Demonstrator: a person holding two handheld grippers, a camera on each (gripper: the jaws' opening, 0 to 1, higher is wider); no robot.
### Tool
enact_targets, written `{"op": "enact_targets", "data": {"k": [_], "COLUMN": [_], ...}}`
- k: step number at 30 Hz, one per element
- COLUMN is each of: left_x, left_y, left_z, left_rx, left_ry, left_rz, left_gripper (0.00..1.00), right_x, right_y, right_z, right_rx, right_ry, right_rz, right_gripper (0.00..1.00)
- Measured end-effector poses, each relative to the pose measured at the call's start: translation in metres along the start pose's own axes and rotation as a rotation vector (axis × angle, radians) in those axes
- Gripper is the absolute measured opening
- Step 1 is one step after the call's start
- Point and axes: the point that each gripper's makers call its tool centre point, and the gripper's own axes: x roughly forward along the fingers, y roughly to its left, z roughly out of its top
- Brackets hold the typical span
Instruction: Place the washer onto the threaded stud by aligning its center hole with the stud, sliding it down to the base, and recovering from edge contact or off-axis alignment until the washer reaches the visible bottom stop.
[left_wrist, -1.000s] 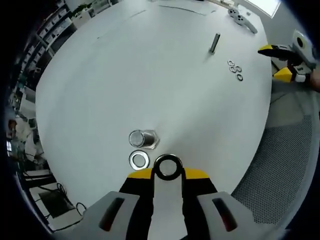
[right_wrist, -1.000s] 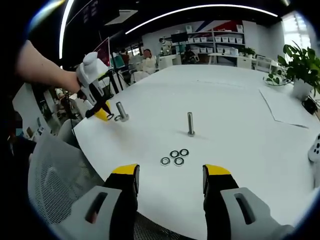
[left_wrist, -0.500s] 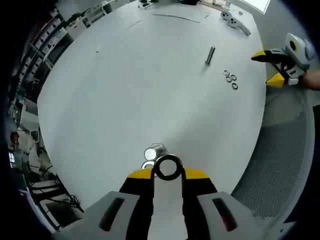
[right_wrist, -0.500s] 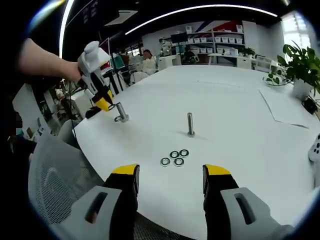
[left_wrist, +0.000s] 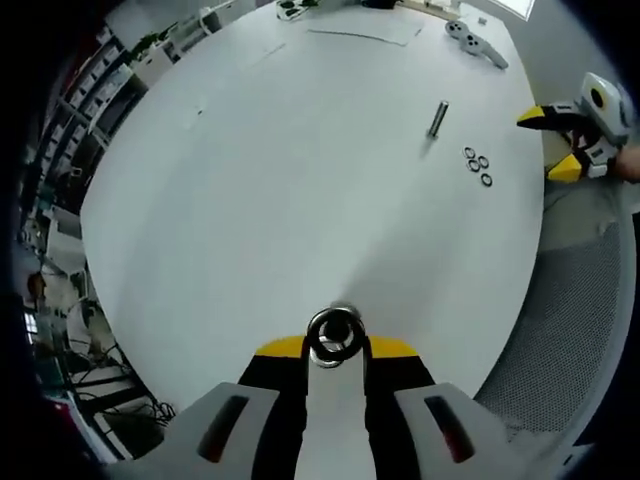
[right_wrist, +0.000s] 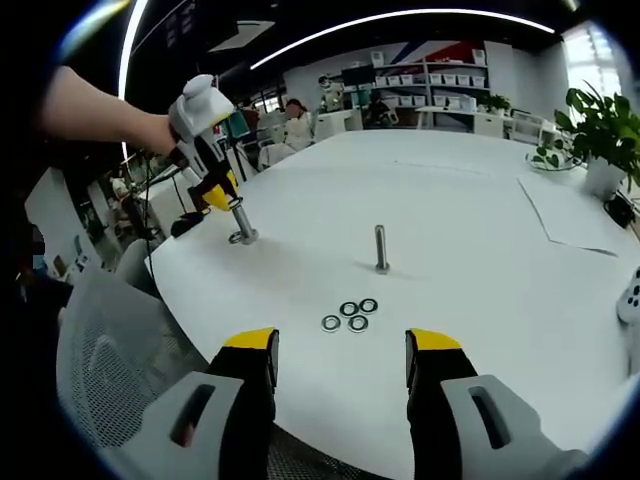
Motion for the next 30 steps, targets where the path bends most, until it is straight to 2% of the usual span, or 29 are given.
{"op": "enact_targets", "data": {"k": [13,30], "left_x": [0.010,0.039], "left_y": [-0.001,-0.004], "left_z": [0.000,-0.005], "left_rx": [0.017,0.060], "left_ry": [0.025,0.058], "left_rz": [-0.013,-0.020], "left_gripper": [0.18,0.18], "right_x": [0.000,-0.001], "right_y": [-0.001,-0.002], "right_z": [0.000,-0.001], "right_rx": [0.003,0.002], "right_ry": [0.001,0.012], "right_rz": [-0.004,-0.015], "right_gripper": [0.54,0.54]}}
